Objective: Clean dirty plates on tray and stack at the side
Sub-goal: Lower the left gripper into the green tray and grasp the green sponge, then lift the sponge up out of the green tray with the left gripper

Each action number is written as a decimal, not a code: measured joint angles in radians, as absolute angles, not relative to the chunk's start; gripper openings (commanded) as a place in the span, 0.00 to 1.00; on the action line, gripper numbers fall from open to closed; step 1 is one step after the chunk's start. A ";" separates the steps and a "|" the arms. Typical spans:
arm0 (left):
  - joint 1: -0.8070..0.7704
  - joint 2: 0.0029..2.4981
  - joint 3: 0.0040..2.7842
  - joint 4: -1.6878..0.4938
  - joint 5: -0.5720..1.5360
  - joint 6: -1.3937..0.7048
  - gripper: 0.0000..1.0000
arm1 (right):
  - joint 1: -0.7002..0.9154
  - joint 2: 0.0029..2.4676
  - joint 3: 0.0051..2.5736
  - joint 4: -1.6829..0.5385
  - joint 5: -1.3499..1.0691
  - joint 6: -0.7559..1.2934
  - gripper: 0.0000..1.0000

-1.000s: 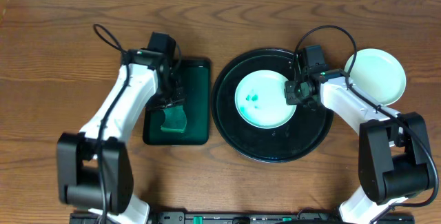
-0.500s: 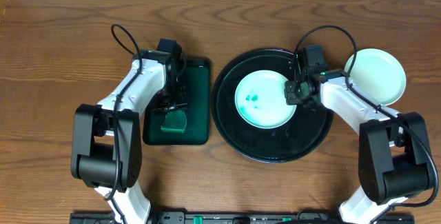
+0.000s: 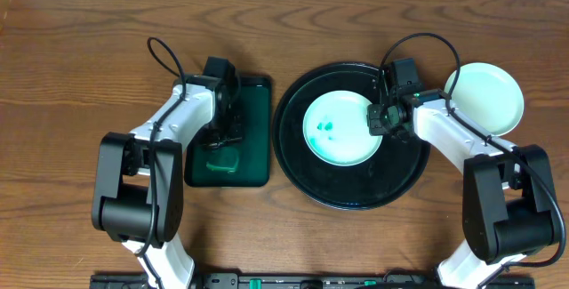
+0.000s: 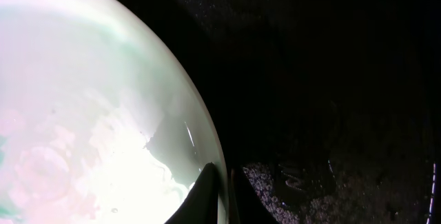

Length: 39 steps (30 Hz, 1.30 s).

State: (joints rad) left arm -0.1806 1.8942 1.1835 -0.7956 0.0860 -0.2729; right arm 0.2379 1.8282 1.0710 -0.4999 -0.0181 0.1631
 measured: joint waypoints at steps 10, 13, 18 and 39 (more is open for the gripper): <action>-0.178 1.869 1.172 -0.799 0.067 -0.272 0.07 | 0.238 1.828 1.071 -0.501 -0.018 0.157 0.31; -0.179 1.812 1.162 -0.803 0.078 -0.272 0.07 | 0.238 1.828 1.071 -0.501 -0.019 0.154 0.38; -0.181 1.626 1.156 -0.811 0.091 -0.272 0.07 | 0.238 1.828 1.071 -0.501 -0.019 0.151 0.01; -0.181 1.429 1.197 -0.913 0.098 -0.277 0.07 | 0.238 1.828 1.146 -0.740 -0.113 0.183 0.09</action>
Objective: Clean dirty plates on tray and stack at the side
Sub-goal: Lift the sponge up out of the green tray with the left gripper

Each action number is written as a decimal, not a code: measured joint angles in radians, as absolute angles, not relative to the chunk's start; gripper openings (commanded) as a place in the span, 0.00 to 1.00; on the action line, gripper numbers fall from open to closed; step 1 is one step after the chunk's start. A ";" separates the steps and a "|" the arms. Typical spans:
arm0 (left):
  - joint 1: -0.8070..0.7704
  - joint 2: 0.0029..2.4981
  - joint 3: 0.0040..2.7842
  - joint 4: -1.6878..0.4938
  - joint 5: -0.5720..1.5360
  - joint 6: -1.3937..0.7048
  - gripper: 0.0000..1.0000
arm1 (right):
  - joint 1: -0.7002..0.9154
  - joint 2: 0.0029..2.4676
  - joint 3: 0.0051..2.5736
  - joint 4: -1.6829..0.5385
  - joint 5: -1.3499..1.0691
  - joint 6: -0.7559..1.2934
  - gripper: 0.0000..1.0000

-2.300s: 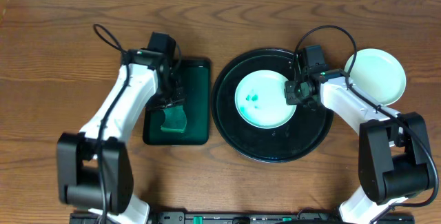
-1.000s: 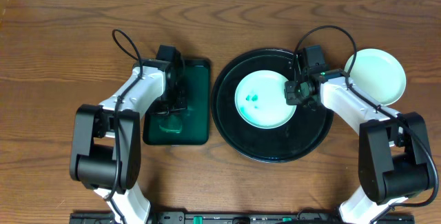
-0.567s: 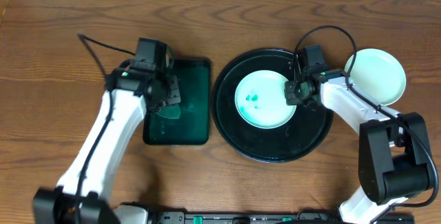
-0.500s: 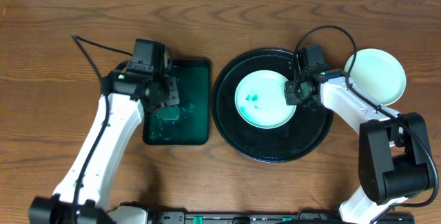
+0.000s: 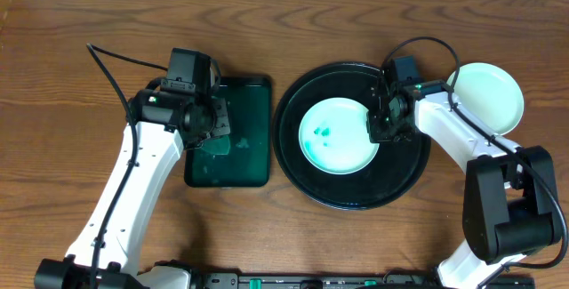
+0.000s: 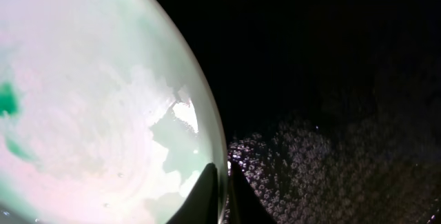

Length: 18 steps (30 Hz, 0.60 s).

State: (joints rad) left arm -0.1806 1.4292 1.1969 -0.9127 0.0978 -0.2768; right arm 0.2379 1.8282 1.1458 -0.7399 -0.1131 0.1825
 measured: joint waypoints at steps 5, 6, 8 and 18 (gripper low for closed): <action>-0.181 1.493 1.328 -1.043 0.089 -0.291 0.06 | 0.238 1.828 1.148 -0.739 -0.117 0.182 0.10; -0.181 1.521 1.379 -1.088 0.084 -0.292 0.07 | 0.238 1.828 1.148 -0.739 -0.117 0.182 0.10; -0.181 1.584 1.482 -1.174 0.075 -0.295 0.07 | 0.238 1.828 1.148 -0.737 -0.118 0.182 0.09; -0.181 1.725 1.641 -1.245 0.076 -0.305 0.07 | 0.238 1.828 1.149 -0.736 -0.118 0.182 0.02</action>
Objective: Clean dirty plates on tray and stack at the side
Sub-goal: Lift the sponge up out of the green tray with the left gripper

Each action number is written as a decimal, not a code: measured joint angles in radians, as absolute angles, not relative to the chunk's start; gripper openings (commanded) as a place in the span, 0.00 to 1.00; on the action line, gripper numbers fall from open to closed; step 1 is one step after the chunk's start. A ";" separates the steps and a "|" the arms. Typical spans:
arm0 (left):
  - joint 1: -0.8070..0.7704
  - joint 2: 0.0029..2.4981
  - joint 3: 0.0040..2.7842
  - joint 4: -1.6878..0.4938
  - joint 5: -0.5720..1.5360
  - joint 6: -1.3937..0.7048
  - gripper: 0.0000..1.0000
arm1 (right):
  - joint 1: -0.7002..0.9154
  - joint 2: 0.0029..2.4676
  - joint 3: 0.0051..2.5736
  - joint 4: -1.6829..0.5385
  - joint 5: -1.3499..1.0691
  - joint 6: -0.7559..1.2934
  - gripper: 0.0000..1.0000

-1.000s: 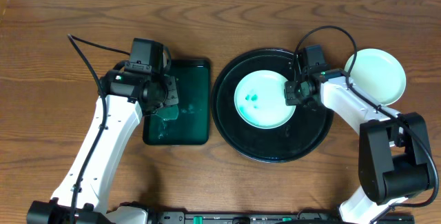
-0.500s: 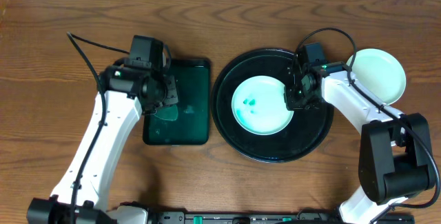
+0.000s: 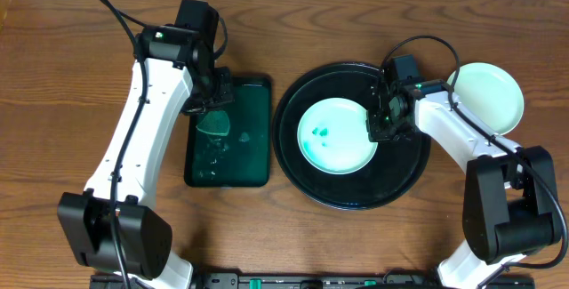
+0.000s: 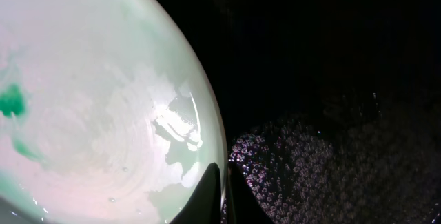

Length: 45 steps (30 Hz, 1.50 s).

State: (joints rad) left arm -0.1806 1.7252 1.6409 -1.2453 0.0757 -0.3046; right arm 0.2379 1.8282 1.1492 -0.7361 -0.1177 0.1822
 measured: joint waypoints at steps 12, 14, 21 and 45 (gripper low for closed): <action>-0.229 1.725 1.641 -1.204 0.075 -0.314 0.08 | 0.238 1.828 1.149 -0.736 -0.120 0.183 0.01; -0.256 1.725 1.641 -1.194 0.070 -0.314 0.07 | 0.238 1.828 1.149 -0.736 -0.120 0.183 0.01; -0.300 1.725 1.641 -1.186 0.022 -0.314 0.07 | 0.238 1.828 1.149 -0.742 -0.120 0.182 0.02; -0.299 1.725 1.631 -1.184 0.000 -0.314 0.07 | 0.238 1.828 1.149 -0.745 -0.121 0.182 0.18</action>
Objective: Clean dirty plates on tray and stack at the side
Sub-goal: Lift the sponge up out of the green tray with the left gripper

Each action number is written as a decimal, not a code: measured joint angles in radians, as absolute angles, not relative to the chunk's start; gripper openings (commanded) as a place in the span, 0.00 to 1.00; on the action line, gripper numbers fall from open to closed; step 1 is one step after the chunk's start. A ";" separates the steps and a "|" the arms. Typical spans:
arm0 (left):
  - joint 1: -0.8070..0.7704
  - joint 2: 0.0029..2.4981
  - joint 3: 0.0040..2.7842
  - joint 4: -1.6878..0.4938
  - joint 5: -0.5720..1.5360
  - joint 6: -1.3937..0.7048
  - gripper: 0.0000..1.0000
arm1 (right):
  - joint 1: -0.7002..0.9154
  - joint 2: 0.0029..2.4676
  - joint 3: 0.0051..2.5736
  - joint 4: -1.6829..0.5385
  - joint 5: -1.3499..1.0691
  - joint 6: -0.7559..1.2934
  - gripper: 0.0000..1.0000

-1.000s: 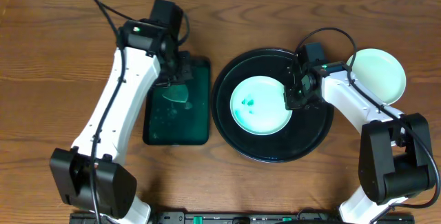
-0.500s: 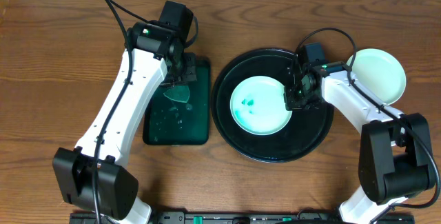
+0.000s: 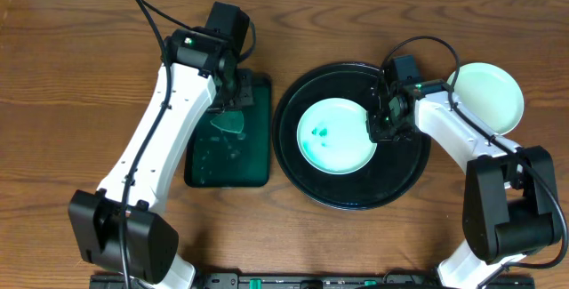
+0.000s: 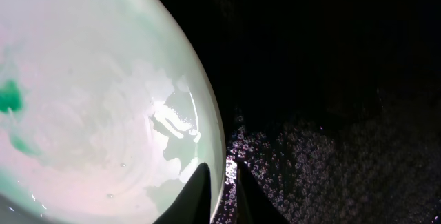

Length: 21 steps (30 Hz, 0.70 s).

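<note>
A pale dirty plate (image 3: 333, 135) with green smears (image 4: 9, 96) lies in the round black tray (image 3: 351, 196). My right gripper (image 3: 380, 124) is at the plate's right rim. In the right wrist view its fingertips (image 4: 220, 172) straddle that rim, one inside and one outside. They stand slightly apart, and a sliver of tray shows beside the rim. My left gripper (image 3: 233, 100) hangs over the top right of the green basin (image 3: 227, 169). It is shut on a green sponge (image 3: 229, 123) that dangles below it.
A clean pale plate (image 3: 484, 98) sits on the wooden table to the right of the tray, beside my right arm. The basin lies just left of the tray. The black tray's floor is wet and speckled with droplets (image 4: 331, 176).
My left gripper and the sponge have shifted right over the basin, toward the tray. My right gripper's fingers have parted a little around the plate's rim. The plate has not moved.
First my left gripper was low in the basin on the sponge while my right pinched the dirty plate's rim. The left then stood higher with the sponge, further back over the basin. The plate had slid slightly left. Now the left is nearer the tray and the right has loosened.
</note>
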State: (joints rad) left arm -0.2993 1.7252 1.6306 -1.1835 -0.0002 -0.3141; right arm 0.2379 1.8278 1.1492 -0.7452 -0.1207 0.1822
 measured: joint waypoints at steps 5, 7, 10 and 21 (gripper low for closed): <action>-0.299 1.725 1.586 -1.159 0.000 -0.314 0.07 | 0.238 1.828 1.149 -0.744 -0.122 0.183 0.33; -0.299 1.725 1.563 -1.138 0.000 -0.314 0.07 | 0.238 1.828 1.149 -0.741 -0.123 0.182 0.32; -0.299 1.725 1.541 -1.121 0.000 -0.315 0.07 | 0.238 1.828 1.149 -0.736 -0.123 0.182 0.35; -0.299 1.725 1.529 -1.118 0.000 -0.317 0.07 | 0.238 1.828 1.149 -0.733 -0.112 0.182 0.29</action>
